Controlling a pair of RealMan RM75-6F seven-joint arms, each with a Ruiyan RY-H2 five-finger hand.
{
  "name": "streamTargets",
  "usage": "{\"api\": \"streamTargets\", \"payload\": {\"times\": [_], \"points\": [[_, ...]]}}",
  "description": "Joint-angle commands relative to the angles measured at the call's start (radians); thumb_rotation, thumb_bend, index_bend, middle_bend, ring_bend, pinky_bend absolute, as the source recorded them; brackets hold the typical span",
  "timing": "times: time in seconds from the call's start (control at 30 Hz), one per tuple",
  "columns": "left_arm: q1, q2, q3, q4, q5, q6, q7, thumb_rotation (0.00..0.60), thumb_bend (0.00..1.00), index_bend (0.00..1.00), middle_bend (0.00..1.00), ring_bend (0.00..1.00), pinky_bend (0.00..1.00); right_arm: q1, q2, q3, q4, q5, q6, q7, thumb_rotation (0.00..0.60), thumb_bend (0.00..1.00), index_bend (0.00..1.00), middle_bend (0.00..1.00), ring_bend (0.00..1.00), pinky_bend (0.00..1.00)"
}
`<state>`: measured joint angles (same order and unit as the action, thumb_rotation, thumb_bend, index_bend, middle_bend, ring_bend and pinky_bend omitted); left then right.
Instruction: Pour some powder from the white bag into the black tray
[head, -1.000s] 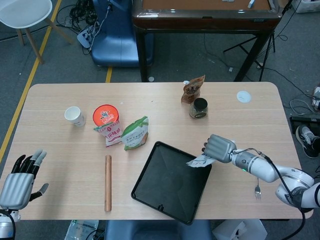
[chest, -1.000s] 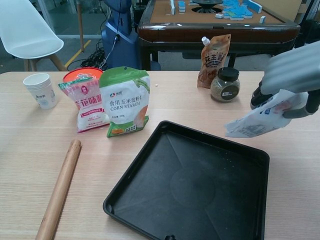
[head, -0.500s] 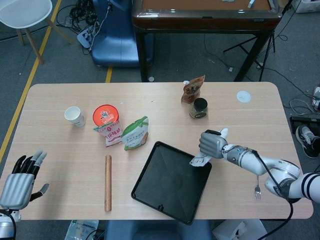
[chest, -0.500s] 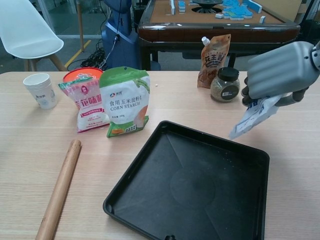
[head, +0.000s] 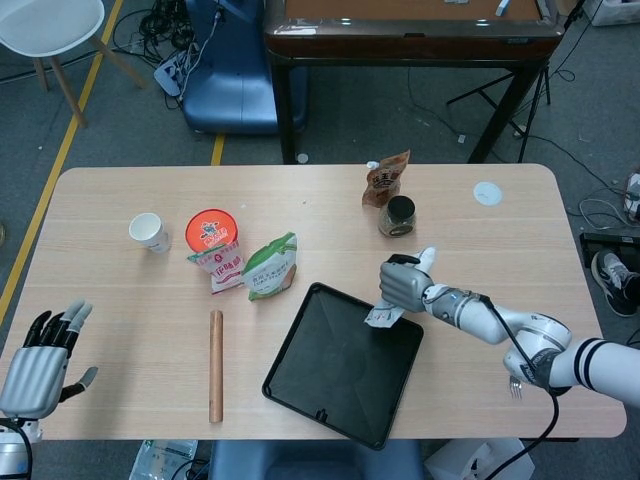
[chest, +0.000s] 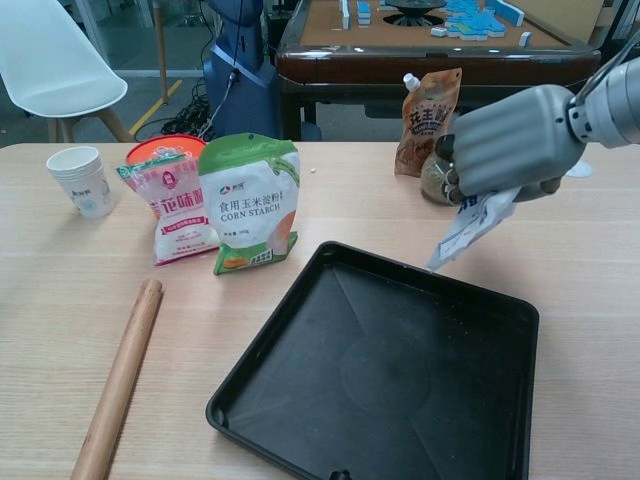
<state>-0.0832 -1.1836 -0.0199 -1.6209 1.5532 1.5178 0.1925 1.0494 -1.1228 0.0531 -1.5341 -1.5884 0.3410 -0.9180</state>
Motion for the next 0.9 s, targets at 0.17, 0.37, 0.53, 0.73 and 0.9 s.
{"api": "streamTargets", "payload": {"times": [0.17, 0.37, 0.53, 0.73, 0.9], "points": [[0.007, -0.006, 0.002, 0.011, -0.008, 0.003, -0.009, 0.6, 0.21, 0.07, 0.09, 0.13, 0.07, 0.012, -0.002, 0.009, 0.014, 0.095, 0.001, -0.043, 0.6, 1.0, 0.92, 0.85, 0.73, 0.72], [0.008, -0.018, 0.004, 0.019, -0.006, 0.004, -0.012, 0.6, 0.21, 0.07, 0.09, 0.13, 0.07, 0.031, -0.036, -0.044, 0.004, 0.14, -0.033, -0.091, 0.6, 1.0, 0.94, 0.87, 0.74, 0.72], [0.012, -0.028, 0.006, 0.03, -0.008, 0.004, -0.018, 0.6, 0.21, 0.07, 0.09, 0.13, 0.07, 0.046, -0.064, -0.084, 0.03, 0.191, -0.038, -0.12, 0.6, 1.0, 0.95, 0.87, 0.75, 0.72], [0.009, -0.023, 0.001, 0.028, -0.008, 0.006, -0.015, 0.6, 0.21, 0.07, 0.09, 0.13, 0.07, 0.074, -0.026, -0.089, 0.014, 0.267, 0.016, -0.148, 0.6, 1.0, 0.96, 0.88, 0.76, 0.72], [0.006, -0.027, 0.002, 0.027, -0.008, -0.001, -0.013, 0.6, 0.21, 0.07, 0.09, 0.13, 0.07, 0.096, -0.02, -0.123, -0.013, 0.32, 0.037, -0.173, 0.6, 1.0, 0.96, 0.88, 0.77, 0.72]]}}
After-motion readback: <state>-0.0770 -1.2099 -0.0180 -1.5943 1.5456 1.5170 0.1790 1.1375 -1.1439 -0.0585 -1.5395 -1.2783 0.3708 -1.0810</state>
